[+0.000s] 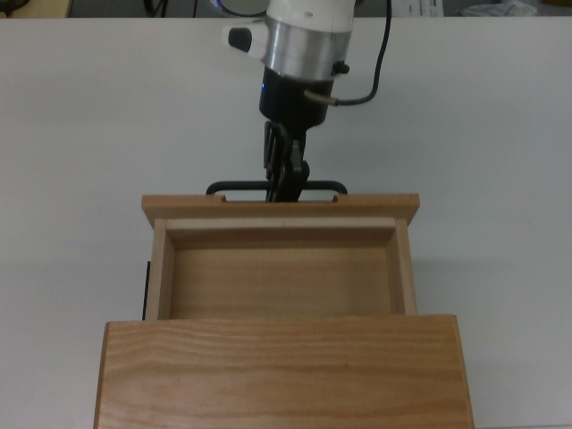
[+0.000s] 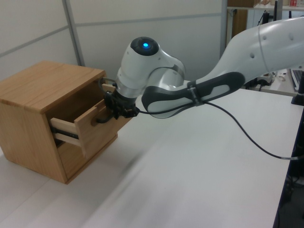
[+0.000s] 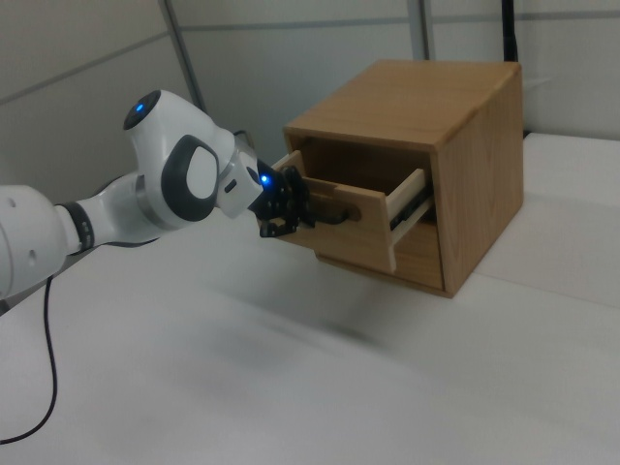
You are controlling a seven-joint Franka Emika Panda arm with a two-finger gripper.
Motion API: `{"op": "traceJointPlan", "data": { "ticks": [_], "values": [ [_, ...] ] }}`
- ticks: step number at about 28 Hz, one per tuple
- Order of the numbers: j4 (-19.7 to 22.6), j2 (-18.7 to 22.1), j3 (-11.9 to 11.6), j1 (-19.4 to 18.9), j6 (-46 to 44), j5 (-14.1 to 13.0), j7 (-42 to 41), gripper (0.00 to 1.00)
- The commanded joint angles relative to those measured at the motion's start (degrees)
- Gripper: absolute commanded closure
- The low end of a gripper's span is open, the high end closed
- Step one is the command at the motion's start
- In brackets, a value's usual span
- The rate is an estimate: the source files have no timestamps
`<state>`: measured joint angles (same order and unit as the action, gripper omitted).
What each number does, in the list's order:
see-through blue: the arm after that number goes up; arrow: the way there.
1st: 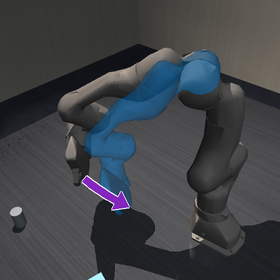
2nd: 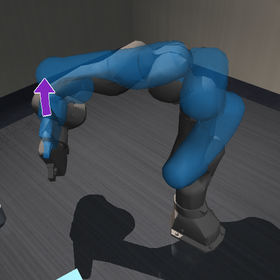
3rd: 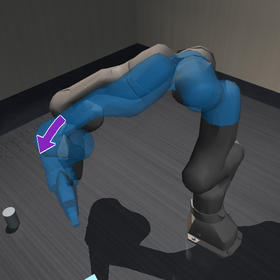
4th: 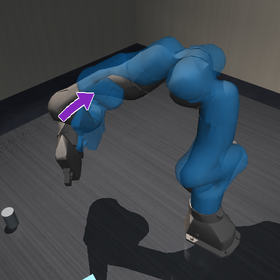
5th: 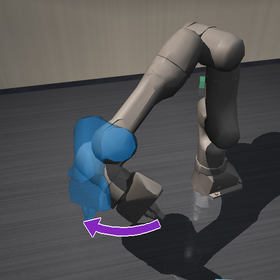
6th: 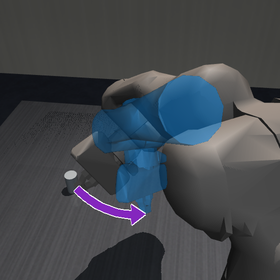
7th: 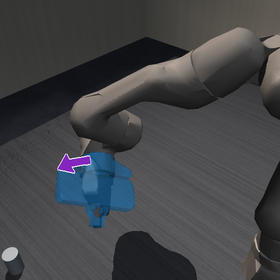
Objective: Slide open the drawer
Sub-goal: 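Keep pulling the handle until the drawer is fully extended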
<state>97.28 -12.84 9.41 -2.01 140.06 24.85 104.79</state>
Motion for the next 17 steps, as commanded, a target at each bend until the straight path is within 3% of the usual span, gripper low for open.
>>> {"op": "traceJointPlan", "data": {
  "ticks": [1,17],
  "values": [
    [8.3,8.4,1.0,-0.5,-0.9,-2.1,-0.7,1.0],
    [14.4,13.7,1.1,-1.0,-3.7,-4.2,-1.3,1.0]
  ]
}}
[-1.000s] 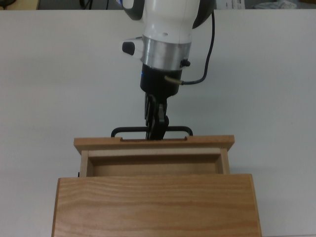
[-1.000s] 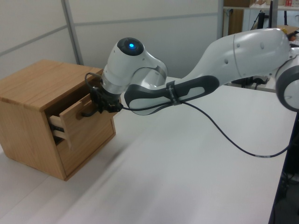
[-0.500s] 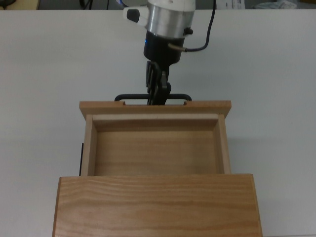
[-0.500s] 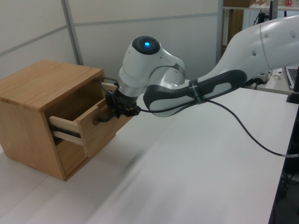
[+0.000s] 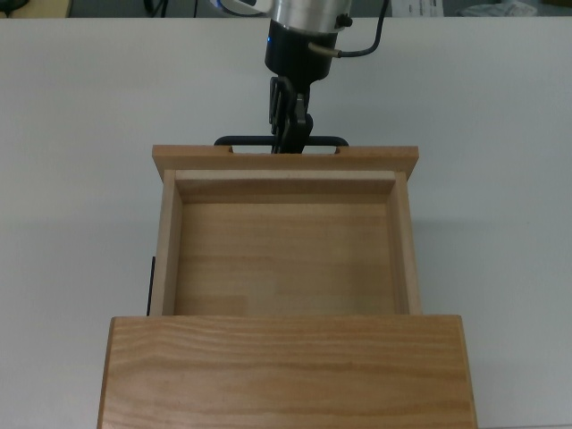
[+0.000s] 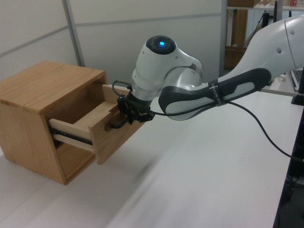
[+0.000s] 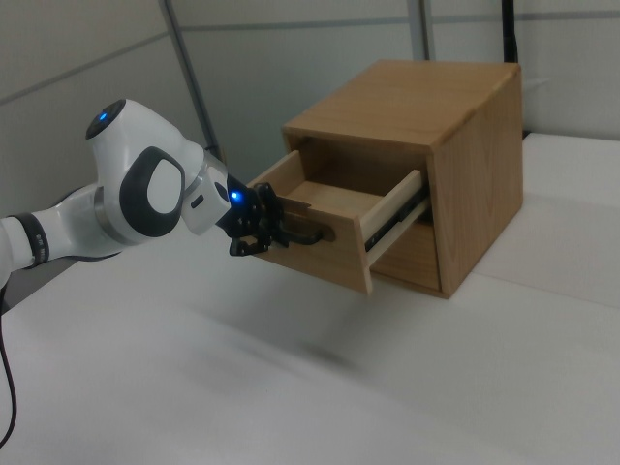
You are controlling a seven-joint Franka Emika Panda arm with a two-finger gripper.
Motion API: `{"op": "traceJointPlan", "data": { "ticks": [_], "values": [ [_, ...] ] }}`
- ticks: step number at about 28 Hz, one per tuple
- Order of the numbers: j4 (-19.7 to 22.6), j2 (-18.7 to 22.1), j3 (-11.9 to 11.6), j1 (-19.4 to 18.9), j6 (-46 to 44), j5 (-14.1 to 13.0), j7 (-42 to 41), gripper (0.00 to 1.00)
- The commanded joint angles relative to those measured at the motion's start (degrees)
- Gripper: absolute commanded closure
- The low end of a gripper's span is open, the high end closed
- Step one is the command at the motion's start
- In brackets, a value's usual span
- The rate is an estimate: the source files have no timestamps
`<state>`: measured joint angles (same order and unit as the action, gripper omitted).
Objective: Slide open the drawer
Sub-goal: 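Keep pulling the handle until the drawer is fully extended, then open the gripper, release the handle and lift away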
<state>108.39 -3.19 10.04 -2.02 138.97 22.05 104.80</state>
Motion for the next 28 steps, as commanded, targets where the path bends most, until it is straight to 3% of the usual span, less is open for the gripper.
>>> {"op": "traceJointPlan", "data": {
  "ticks": [1,7,10,11,14,15,19,20,28],
  "values": [
    [3.6,4.5,0.4,-1.3,-2.9,-1.7,-1.7,1.0],
    [3.6,4.9,0.5,-1.3,-4.1,-2.2,-1.8,1.0],
    [3.2,4.9,0.4,-1.3,-4.2,-3.1,-2.3,0.92],
    [3.0,4.9,0.3,-1.3,-4.2,-3.8,-2.9,0.78],
    [2.2,4.8,0.3,-1.3,-4.2,-4.1,-3.0,0.52],
    [1.9,4.7,0.2,-1.3,-4.2,-4.1,-3.4,0.32],
    [1.5,4.5,0.2,-1.3,-4.2,-4.1,-4.6,0.11],
    [1.1,4.4,0.2,-1.3,-4.2,-4.1,-5.0,0.02],
    [0.0,4.8,0.1,-0.9,-4.2,-4.2,-8.6,0.0]
  ]
}}
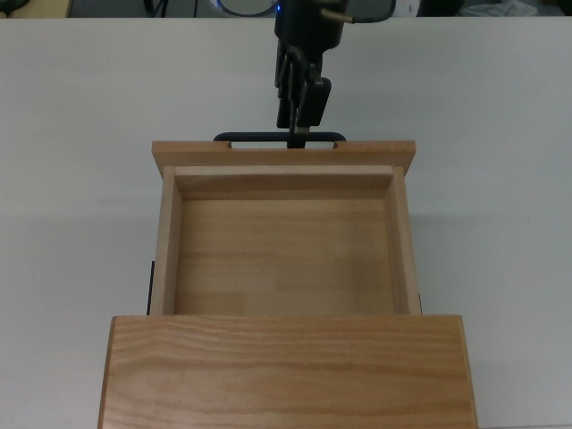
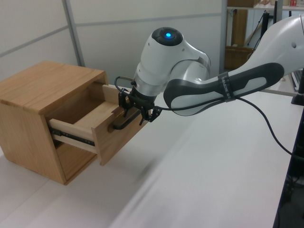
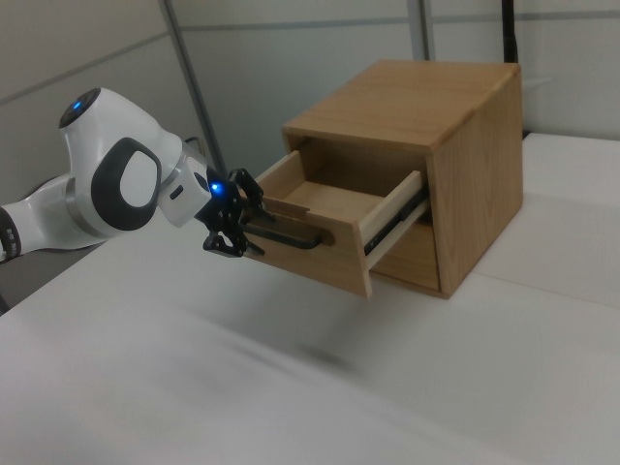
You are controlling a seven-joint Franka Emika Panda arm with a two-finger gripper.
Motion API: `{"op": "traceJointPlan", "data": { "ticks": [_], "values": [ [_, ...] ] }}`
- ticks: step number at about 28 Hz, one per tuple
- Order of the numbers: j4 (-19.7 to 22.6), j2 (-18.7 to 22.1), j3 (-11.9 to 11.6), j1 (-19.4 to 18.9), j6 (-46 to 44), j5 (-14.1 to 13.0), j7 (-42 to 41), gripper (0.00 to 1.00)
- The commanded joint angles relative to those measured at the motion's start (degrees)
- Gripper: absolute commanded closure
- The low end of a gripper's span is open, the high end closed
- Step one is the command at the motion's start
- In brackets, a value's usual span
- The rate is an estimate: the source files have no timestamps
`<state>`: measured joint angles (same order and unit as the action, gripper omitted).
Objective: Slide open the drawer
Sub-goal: 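Open the gripper, release the handle and lift away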
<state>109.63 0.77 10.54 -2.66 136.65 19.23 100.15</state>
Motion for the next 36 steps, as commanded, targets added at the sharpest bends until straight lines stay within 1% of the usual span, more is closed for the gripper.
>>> {"op": "traceJointPlan", "data": {
  "ticks": [1,4,6,7,8,10,12,13,15,16,20,21,25,26,29,31,36],
  "values": [
    [-1.4,0.8,-0.4,-0.2,-1.9,-1.4,-5.1,0.0],
    [-1.9,1.0,-0.6,-0.2,-3.2,-1.8,-12.1,0.0],
    [-2.5,0.9,-0.6,-0.2,-4.6,-3.4,-17.9,0.0],
    [-2.9,0.9,-0.6,-0.2,-5.3,-4.7,-21.8,0.0],
    [-3.6,0.9,-0.7,-0.2,-6.8,-8.5,-30.1,0.0],
    [-4.9,0.8,-1.0,-0.2,-9.1,-12.6,-38.2,0.0],
    [-6.5,0.7,-1.3,-0.1,-12.5,-15.4,-45.3,0.0],
    [-8.2,0.6,-1.6,0.1,-16.1,-16.8,-50.4,0.0],
    [-9.8,0.5,-1.8,0.5,-19.1,-16.9,-53.8,0.0],
    [-10.8,0.5,-1.8,0.5,-21.7,-16.9,-57.0,0.0],
    [-12.4,0.7,-1.8,0.9,-26.5,-17.0,-64.9,0.0],
    [-12.9,0.7,-1.8,1.2,-29.2,-17.0,-69.5,0.0],
    [-13.7,0.6,-1.9,1.8,-33.4,-17.0,-78.9,0.0],
    [-13.7,0.5,-1.9,2.1,-35.0,-17.0,-83.3,0.0],
    [-13.8,0.5,-1.9,2.4,-37.6,-16.9,-89.5,0.0],
    [-13.8,0.5,-1.9,2.5,-39.7,-16.4,-94.0,0.0],
    [-13.8,0.5,-1.9,2.6,-41.2,-16.2,-95.8,0.0]
  ]
}}
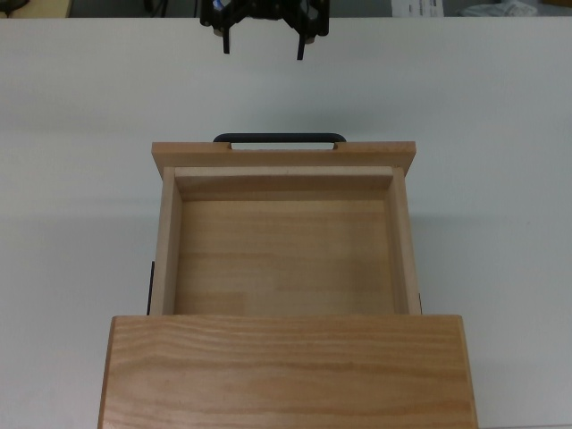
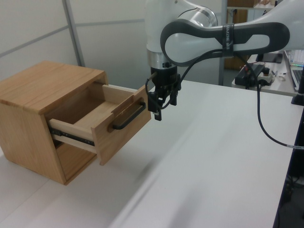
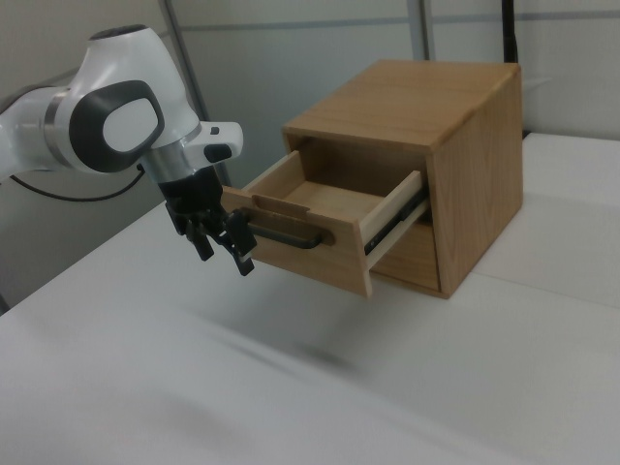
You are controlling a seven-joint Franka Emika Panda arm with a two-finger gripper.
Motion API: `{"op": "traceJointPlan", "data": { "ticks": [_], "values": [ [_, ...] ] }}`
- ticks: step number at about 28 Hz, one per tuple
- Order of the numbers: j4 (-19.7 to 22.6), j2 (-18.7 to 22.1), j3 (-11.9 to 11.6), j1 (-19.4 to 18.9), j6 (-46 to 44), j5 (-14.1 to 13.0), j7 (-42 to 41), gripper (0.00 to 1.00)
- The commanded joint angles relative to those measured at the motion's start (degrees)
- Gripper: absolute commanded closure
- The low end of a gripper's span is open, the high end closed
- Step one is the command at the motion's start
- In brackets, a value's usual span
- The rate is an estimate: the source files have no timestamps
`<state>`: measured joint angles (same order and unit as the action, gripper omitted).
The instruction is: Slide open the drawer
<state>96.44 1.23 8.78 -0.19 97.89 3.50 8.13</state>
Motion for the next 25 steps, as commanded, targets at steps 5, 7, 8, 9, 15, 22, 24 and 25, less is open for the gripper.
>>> {"op": "traceJointPlan", "data": {
  "ticks": [5,7,8,9,15,22,24,25],
  "values": [
    [-2.8,-0.3,-0.1,0.0,-5.1,-0.4,-4.8,0.0],
    [-3.5,-0.4,0.0,0.0,-6.0,-0.4,-4.5,0.0],
    [-3.7,-0.4,0.0,0.0,-6.3,-0.4,-4.4,0.0],
    [-3.8,-0.4,0.0,0.0,-6.6,-0.4,-4.3,0.0],
    [-4.0,-0.1,0.3,-0.1,-7.1,-0.7,-4.3,0.0],
    [-4.0,-0.2,0.5,-0.3,-7.2,-0.7,-4.4,0.0],
    [-4.0,-0.2,0.5,-0.3,-7.2,-0.7,-4.4,0.0],
    [-4.0,-0.2,0.5,-0.3,-7.2,-0.7,-4.4,0.0]
  ]
}}
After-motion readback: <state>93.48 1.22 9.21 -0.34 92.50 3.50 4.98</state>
